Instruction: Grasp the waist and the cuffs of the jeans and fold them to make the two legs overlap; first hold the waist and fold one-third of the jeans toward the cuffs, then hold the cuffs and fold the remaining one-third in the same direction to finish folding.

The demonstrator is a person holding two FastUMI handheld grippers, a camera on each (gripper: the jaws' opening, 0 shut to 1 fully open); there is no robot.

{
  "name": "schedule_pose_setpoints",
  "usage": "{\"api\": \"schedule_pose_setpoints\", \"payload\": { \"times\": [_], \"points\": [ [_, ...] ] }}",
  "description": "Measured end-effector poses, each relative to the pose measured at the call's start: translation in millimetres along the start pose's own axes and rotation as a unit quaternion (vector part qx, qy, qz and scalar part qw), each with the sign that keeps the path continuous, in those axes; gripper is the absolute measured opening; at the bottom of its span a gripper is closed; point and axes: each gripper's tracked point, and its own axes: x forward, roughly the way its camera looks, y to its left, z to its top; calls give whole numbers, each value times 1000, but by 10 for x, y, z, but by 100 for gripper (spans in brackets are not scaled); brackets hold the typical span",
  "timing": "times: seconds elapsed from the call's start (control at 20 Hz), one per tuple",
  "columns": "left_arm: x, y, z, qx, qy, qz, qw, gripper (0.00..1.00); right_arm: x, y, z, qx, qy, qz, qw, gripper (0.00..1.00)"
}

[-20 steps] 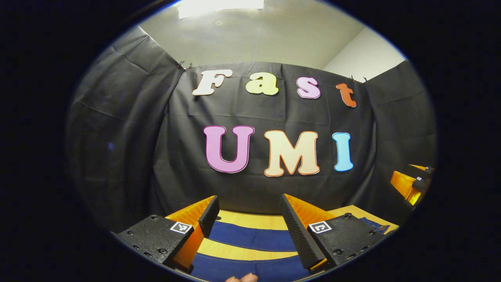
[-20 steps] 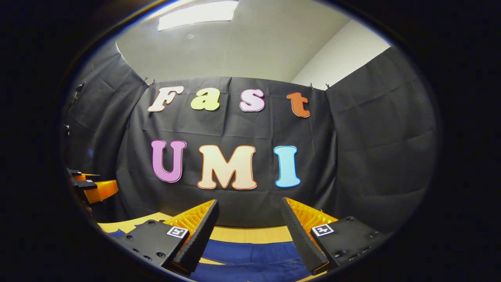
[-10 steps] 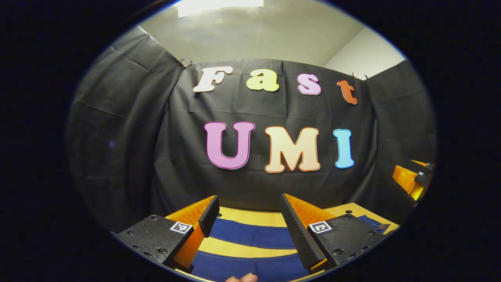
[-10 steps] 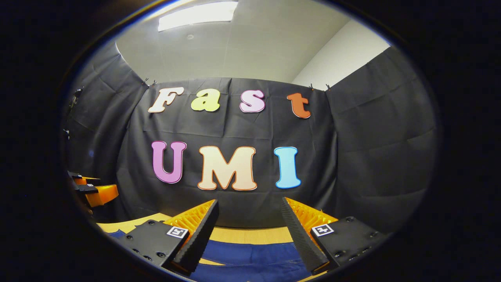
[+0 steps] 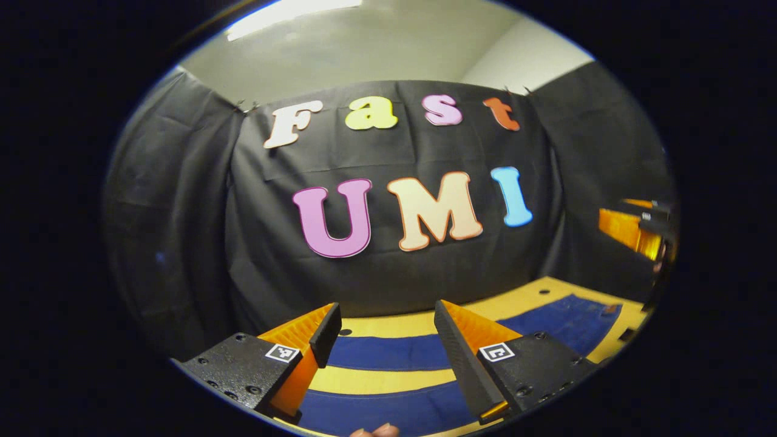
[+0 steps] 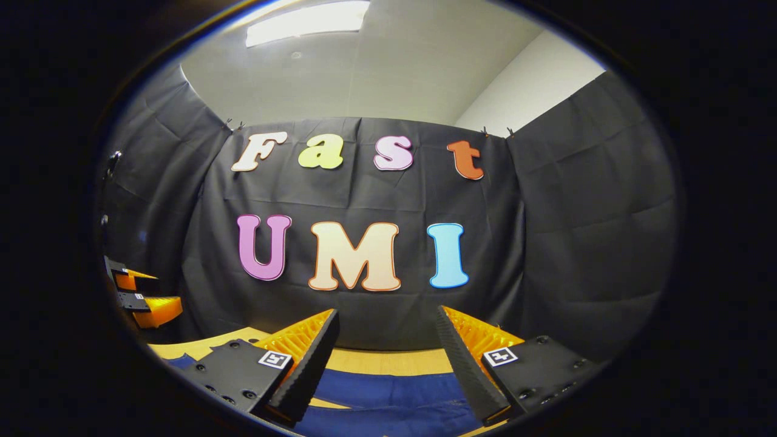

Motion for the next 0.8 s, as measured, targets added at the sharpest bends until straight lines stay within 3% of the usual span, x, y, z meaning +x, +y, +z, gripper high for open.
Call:
{"api": "schedule_pose_setpoints", "payload": {
  "times": [0.15, 0.2, 0.35, 0.55, 0.8],
  "points": [
    [-104, 108, -439, 92, 53, -30, 994, 89, -47, -13, -158, -2, 15, -10, 1000, 99],
    [-151, 103, -545, 106, 60, -43, 992, 95, -68, -20, -212, -2, 21, -14, 1000, 99],
    [-291, 51, -951, 145, 105, -84, 980, 95, -143, -19, -341, -2, 35, -23, 999, 100],
    [-410, 21, -1469, 242, 155, -137, 948, 95, -230, -21, -443, -19, 41, -33, 998, 98],
    [-549, 2, -2177, 316, 226, -203, 899, 95, -333, -59, -564, -24, 55, -48, 997, 99]
  ]
}}
